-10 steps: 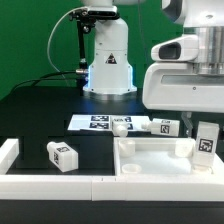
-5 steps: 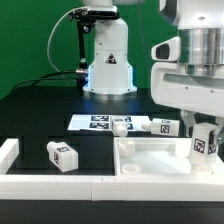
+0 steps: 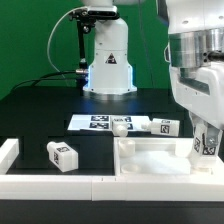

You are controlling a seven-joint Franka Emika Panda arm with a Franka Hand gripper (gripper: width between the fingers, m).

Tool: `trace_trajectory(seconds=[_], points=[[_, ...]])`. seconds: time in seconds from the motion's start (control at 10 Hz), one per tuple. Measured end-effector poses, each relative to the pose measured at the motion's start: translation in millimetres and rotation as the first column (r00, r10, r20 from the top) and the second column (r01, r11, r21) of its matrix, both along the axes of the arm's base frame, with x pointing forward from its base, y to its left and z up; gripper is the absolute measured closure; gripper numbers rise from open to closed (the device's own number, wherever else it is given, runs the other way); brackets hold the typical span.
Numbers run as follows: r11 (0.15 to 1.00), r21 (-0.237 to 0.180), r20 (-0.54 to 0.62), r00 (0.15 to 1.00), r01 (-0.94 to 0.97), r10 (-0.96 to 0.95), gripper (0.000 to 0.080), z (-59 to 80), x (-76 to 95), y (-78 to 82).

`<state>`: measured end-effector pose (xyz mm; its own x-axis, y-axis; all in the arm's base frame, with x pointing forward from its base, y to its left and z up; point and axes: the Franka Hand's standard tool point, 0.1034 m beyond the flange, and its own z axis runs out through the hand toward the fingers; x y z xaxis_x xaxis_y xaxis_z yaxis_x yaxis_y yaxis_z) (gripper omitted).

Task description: Assemble one leg

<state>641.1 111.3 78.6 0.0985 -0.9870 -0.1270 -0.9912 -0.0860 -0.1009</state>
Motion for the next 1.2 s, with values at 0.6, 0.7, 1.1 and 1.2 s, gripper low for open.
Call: trace_trajectory(seconds=[0.6, 0.7, 1.1, 1.2], points=[[0.718, -0.056, 0.0, 0.72, -0.693, 0.694, 0.0154, -4.3, -13.1, 9.4], [0.541, -0.1, -0.02, 0.546, -0.835, 0.838, 0.0151, -3.5, -12.4, 6.7], [0.372, -0.158, -0.027, 0.38, -0.915, 0.925, 0.0371, -0.2, -5.3, 4.0], [0.406, -0.155, -0.026, 0.415, -0.9, 0.91, 0.0371, -0.2, -5.3, 4.0]])
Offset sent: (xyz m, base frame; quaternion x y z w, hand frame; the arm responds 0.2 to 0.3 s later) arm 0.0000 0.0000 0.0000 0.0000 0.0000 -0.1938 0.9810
